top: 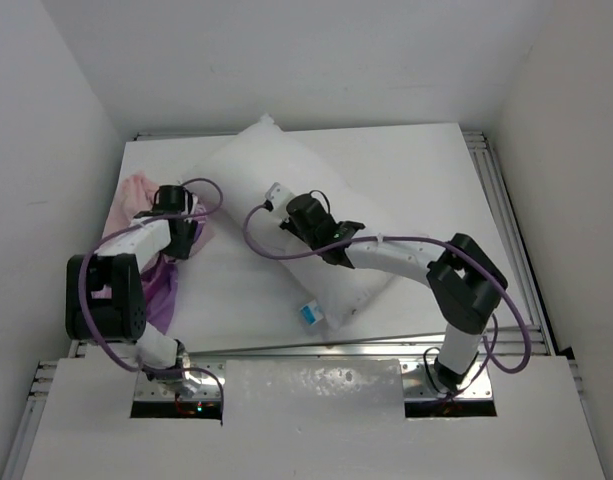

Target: Put the pillow into the pillowcase

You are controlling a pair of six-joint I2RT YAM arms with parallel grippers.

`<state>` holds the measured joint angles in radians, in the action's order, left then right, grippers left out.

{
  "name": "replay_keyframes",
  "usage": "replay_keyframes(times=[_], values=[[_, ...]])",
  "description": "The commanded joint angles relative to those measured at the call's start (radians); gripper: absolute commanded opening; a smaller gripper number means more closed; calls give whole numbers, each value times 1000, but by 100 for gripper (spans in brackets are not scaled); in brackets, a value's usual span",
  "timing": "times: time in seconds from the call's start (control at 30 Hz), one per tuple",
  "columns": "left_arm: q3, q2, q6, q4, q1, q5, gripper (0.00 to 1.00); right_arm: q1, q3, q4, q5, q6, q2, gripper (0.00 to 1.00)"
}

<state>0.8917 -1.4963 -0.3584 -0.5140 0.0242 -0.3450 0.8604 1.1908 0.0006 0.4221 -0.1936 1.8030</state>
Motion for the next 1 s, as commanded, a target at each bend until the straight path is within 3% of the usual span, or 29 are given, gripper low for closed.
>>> replay_keyframes(times=[0.0,0.03,0.07,0.13,0.3,0.47,0.5,0.53,0.57,0.6,0.7,0.77,0.87,0.9,0.93,0.97], values=[[41,-77,45,94,17,-37,50,-91,-121,-11,176,13,-49,0],[47,-93,47,88,17,-11,40,-118,-141,-10,173,28,-74,0],[71,-119,55,66,17,4,18,-148,-176,-5,170,31,-97,0],[107,-131,65,13,17,59,1,-239,-207,36,173,4,-168,0],[226,-67,68,-72,14,230,0,-401,-277,301,115,-196,-258,0],[349,34,35,-191,-24,386,0,-440,-90,234,-78,-297,-191,0],[363,44,26,-239,-61,403,0,-439,-70,207,-177,-299,-183,0],[380,59,-6,-268,-122,412,4,-437,-45,185,-215,-287,-174,25],[380,67,-22,-293,-157,414,13,-434,-37,147,-244,-265,-175,62],[371,79,-52,-338,-212,416,37,-434,-25,122,-294,-215,-186,98],[360,103,-77,-415,-222,472,58,-434,-33,90,-336,-110,-237,99],[365,149,-83,-426,-213,456,96,-434,-63,113,-396,-40,-321,99],[375,234,-80,-394,-136,463,100,-396,-121,186,-491,42,-424,99],[365,264,-79,-385,-120,448,99,-368,-126,197,-512,39,-436,94],[343,275,-82,-379,-106,416,93,-295,-128,202,-537,2,-438,86],[319,280,-91,-379,-106,350,82,-258,-128,202,-546,-22,-418,54]])
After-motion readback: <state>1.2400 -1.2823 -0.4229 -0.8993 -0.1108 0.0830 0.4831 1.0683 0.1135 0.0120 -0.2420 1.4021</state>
